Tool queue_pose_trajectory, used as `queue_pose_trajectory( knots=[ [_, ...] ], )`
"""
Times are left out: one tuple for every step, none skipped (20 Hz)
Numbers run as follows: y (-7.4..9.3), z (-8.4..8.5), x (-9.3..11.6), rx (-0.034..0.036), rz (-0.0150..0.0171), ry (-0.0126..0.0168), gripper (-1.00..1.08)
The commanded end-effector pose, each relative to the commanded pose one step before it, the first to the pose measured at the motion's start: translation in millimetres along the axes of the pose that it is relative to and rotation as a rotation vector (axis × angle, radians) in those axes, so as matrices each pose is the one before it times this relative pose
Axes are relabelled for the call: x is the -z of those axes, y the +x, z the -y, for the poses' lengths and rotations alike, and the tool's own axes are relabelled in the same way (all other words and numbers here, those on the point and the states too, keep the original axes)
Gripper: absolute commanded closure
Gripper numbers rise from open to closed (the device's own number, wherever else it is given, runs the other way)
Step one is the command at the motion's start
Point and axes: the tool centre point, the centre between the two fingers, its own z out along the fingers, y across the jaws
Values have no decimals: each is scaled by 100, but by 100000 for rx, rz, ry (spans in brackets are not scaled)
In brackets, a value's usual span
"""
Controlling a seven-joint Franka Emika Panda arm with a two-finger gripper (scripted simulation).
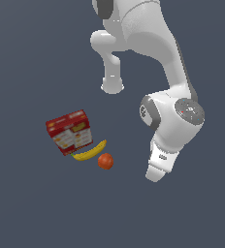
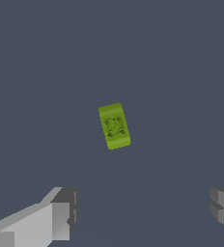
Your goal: Pick up a designated object from a clutter of objects.
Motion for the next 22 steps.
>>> queue_pose_trajectory(
  knots=[
    [1230,351,-1481,7604,-671,123,-92],
    [413,115,-516,2521,-231,76,-92],
    [381,102,-480,2327,-224,71,-92],
    [351,92,-443,2135,-215,66,-92],
    [319,81,-406,1945,-204,61,-92],
    [289,72,-369,1755,-191,55,-92],
    [258,62,-331,1567,-176,49,-92],
    [227,54,-293,1380,-159,43,-92],
    [197,46,-254,1194,-140,37,-92],
    [166,38,-215,1010,-121,31,-92],
    [135,30,-177,824,-100,25,-92],
    [106,24,-137,641,-79,20,-92],
    [75,16,-98,457,-57,14,-92],
    [48,11,-59,278,-35,8,-92],
    [11,1,-20,84,-11,3,-92],
    [-73,30,67,-528,101,83,-92],
    [-2,-1,-37,0,0,0,-92],
    [-7,-3,-111,0,0,0,-92],
    [17,12,-178,48,-5,-7,-92],
    [-16,-6,-257,0,0,0,-92],
    [7,10,-324,48,-5,-7,-92],
    [2,10,-396,48,-5,-7,-92]
  ],
)
